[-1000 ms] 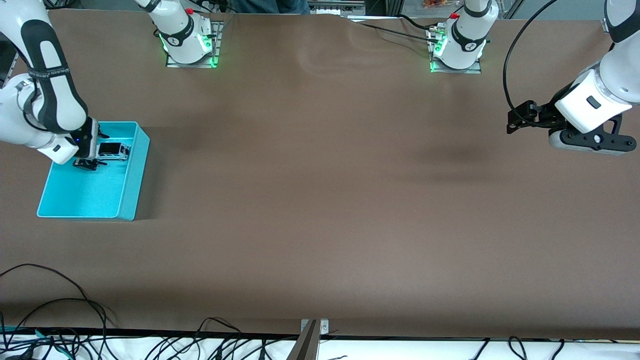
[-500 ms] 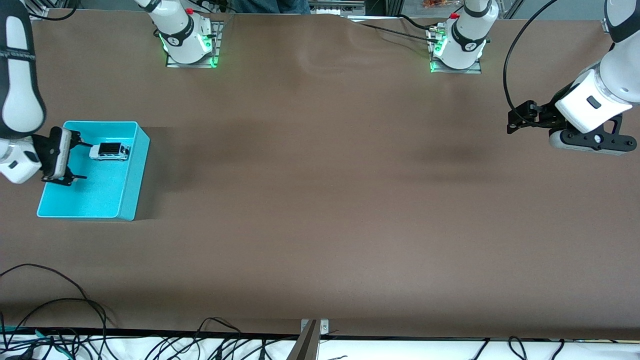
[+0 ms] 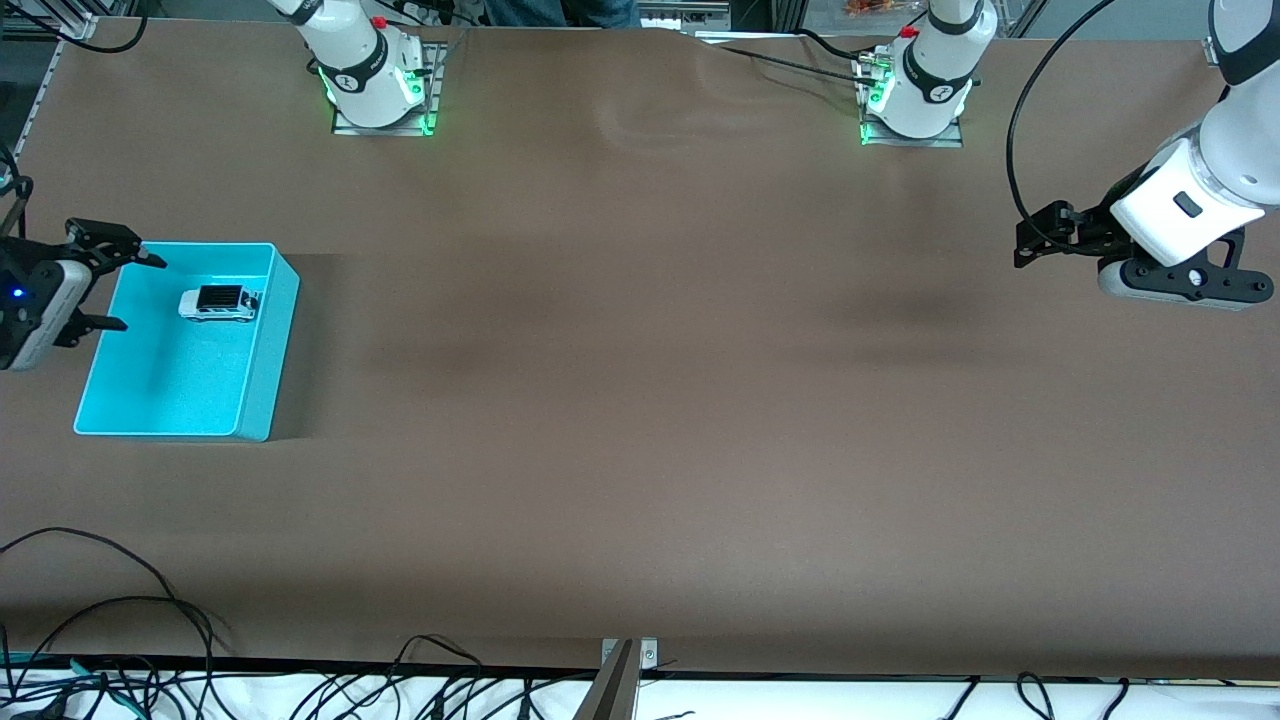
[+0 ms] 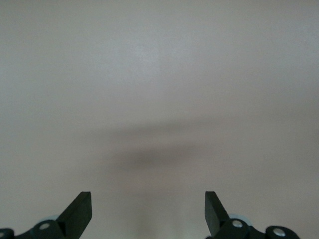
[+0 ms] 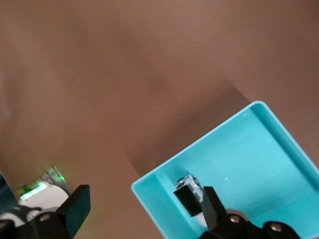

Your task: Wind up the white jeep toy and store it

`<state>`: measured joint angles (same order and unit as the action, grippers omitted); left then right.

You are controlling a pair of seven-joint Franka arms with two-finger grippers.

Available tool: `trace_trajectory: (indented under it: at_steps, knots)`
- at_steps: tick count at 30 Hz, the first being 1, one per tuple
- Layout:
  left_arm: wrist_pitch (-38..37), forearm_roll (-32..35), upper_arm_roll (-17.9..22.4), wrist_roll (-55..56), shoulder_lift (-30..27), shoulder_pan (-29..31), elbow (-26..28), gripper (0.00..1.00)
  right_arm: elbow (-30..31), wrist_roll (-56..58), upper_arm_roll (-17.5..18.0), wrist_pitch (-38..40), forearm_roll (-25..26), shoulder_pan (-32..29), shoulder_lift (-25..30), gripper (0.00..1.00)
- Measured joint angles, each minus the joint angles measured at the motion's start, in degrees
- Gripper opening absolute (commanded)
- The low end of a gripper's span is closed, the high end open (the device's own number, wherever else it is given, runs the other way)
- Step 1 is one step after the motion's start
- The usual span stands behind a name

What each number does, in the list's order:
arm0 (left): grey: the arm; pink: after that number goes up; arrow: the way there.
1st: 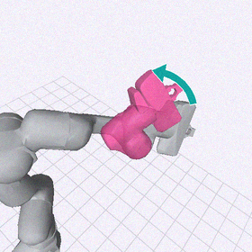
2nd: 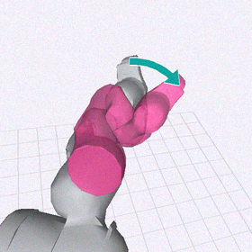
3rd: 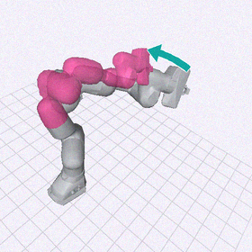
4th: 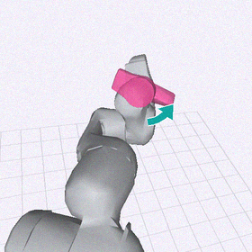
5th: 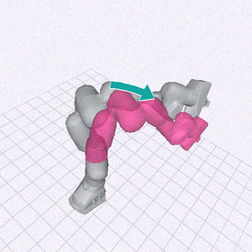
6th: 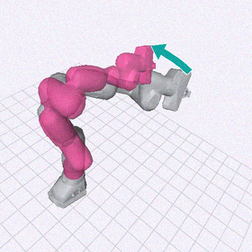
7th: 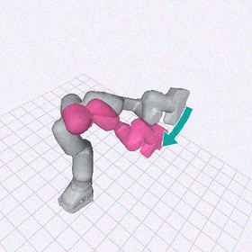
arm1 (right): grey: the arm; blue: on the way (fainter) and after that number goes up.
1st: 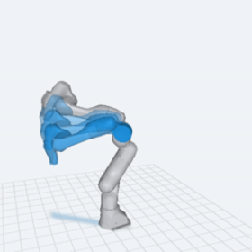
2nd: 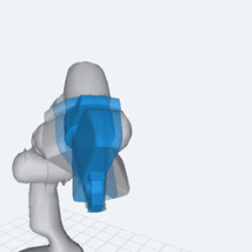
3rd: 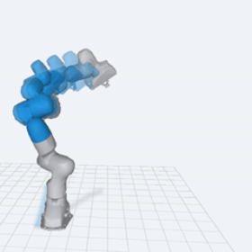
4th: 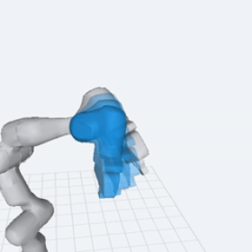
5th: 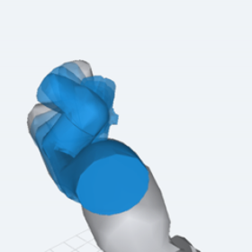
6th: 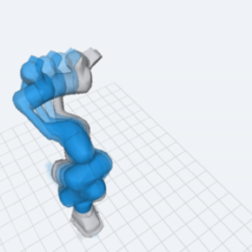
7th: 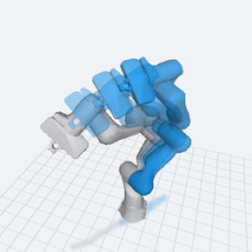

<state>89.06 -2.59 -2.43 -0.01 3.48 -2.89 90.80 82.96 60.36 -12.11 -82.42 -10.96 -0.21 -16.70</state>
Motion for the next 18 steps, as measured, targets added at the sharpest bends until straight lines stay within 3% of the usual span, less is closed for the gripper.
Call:
trace_trajectory:
  at_steps: [18]
  knots:
    - [0.0,0.0,0.0,0.0,0.0,0.0,0.0,1.00,-5.7,-18.0,0.1,1.2,2.5,4.1,-0.1,1.00]
